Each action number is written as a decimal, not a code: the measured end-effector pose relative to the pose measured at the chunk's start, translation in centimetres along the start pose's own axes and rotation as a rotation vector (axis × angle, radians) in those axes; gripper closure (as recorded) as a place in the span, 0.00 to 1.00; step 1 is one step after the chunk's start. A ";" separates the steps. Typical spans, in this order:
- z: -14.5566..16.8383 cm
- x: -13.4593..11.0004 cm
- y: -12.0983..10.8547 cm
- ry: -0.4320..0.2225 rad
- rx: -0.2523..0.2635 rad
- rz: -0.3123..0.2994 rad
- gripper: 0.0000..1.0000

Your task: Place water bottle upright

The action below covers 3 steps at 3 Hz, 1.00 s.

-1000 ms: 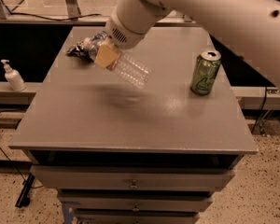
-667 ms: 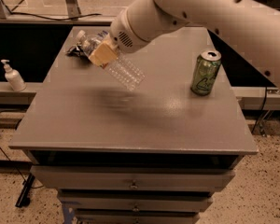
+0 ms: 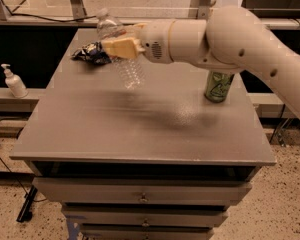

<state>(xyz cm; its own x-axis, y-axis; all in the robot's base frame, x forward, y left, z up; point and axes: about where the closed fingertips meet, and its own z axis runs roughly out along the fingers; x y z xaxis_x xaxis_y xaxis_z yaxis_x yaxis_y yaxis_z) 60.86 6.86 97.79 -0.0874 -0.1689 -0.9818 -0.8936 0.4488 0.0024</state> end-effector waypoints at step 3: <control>-7.0 -3.9 0.4 -0.315 0.064 -0.025 1.00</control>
Offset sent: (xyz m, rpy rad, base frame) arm -0.0386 -0.0830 0.0680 0.3709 -0.2239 -0.1035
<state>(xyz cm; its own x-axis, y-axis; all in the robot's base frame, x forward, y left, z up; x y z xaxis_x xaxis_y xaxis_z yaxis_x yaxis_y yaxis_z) 57.78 1.54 102.98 0.0840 0.0947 -0.9920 -0.8635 0.5037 -0.0250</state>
